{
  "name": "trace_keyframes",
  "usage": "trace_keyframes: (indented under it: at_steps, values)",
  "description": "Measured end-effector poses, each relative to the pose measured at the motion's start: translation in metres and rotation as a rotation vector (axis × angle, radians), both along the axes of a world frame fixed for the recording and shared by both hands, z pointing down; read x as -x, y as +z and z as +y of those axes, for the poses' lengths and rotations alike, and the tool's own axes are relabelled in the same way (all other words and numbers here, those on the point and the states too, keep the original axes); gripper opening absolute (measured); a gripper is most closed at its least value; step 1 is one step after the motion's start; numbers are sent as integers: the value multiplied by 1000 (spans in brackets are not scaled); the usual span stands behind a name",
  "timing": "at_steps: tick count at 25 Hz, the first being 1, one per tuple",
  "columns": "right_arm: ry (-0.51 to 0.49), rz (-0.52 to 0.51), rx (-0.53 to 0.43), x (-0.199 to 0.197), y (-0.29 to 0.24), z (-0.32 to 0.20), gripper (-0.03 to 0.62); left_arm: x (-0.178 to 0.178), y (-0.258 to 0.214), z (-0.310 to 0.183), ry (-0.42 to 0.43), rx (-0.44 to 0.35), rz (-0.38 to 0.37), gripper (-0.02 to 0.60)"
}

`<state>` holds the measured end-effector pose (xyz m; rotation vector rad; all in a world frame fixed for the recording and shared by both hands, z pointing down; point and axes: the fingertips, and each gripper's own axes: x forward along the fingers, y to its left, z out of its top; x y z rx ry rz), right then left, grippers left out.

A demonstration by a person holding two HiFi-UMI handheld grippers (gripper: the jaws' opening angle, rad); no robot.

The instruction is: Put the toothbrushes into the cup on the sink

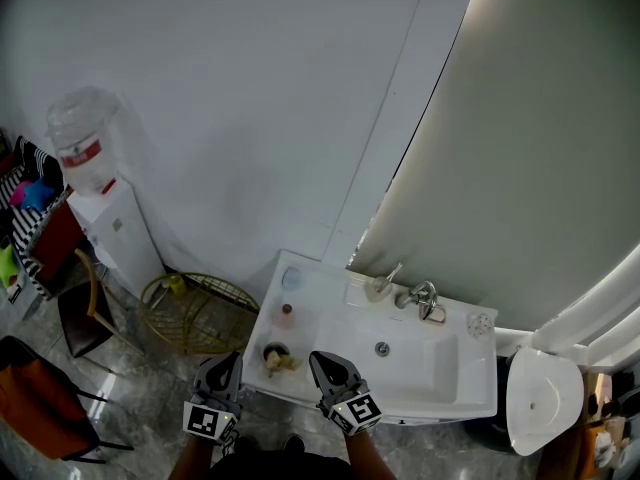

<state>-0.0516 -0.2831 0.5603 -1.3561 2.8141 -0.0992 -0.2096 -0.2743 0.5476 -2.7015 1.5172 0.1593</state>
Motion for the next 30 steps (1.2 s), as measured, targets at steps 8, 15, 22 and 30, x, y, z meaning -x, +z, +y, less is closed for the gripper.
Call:
trace_keyframes:
  at_steps: [8,15,22,30]
  values:
    - [1,12,-5,-1,1,-1,28,-6,-6,-5,-1,-33,-21,25]
    - [-24,26,-2,5,4,4,28,-3,-2,-2,-12,-8,-2,25]
    - [-39,43,6,12,10,7,28,-1,1,-1,-18,8,-1,25]
    - [-53,65,28,9,14,3,28,-9,4,-6,-11,19,16,25]
